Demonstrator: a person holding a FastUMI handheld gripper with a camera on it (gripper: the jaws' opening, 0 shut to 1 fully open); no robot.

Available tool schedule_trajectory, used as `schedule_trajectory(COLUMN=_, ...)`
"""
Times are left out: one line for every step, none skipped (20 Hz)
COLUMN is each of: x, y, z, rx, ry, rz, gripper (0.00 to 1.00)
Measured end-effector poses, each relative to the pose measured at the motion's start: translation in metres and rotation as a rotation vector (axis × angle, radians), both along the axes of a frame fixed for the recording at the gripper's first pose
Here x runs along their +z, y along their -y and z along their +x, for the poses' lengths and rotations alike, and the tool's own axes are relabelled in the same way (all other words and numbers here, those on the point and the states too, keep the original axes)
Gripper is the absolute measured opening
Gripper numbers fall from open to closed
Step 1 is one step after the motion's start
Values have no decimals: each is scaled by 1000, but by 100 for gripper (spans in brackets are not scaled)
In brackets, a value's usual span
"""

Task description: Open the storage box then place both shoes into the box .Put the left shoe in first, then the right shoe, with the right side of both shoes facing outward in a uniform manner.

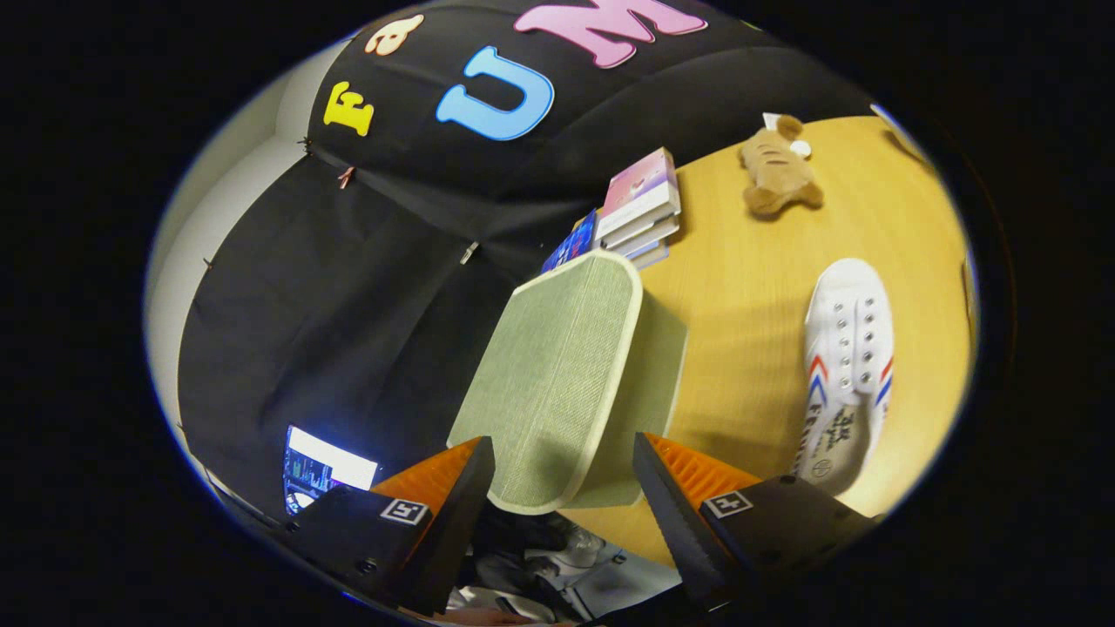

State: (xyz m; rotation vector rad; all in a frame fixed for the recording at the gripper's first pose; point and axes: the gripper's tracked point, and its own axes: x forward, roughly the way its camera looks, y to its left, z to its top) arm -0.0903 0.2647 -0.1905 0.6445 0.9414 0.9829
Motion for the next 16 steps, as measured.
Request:
schedule_trajectory(x=-3, y=-6, z=-4, rx=34, ry=-15, rz=22, gripper=98)
schedule_trajectory(x=-7, y=-12, z=-10, rx=68, ry=-29, rz=44, gripper=98)
schedule_trajectory(x=-11, y=-17, z=-14, rx=104, ry=-43, rz=62, gripper=98)
schedule_trajectory(x=-14, y=-22, z=-19, rx=141, ry=-63, rz=89, gripper=98)
schedule_trajectory(x=-13, y=-28, z=-24, rx=174, ry=-98, rz=126, gripper=98)
schedule_trajectory(x=-11, y=-31, z=-25, rx=184, ry=-137, rz=157, gripper=98)
schedule_trajectory(x=-11, y=-34, z=-23, rx=185, ry=-172, rz=183, gripper=98)
schedule_trajectory(x=-12, y=-36, z=-22, rx=187, ry=-206, rz=204, gripper=98)
schedule_trajectory(x=-12, y=-39, z=-20, rx=185, ry=-240, rz=229, gripper=98)
schedule_trajectory(x=-14, y=-41, z=-19, rx=180, ry=-272, rz=252, gripper=96)
schedule_trajectory(x=-16, y=-42, z=-18, rx=175, ry=-307, rz=267, gripper=96)
schedule_trajectory(x=-15, y=-41, z=-18, rx=175, ry=-337, rz=287, gripper=96)
schedule_trajectory(x=-19, y=-41, z=-15, rx=163, ry=-344, rz=285, gripper=96)
schedule_trajectory(x=-25, y=-41, z=-10, rx=145, ry=-333, rz=270, gripper=96)
schedule_trajectory(x=-25, y=-40, z=-7, rx=136, ry=-332, rz=281, gripper=96)
schedule_trajectory(x=-19, y=-40, z=-9, rx=137, ry=-349, rz=303, gripper=96)
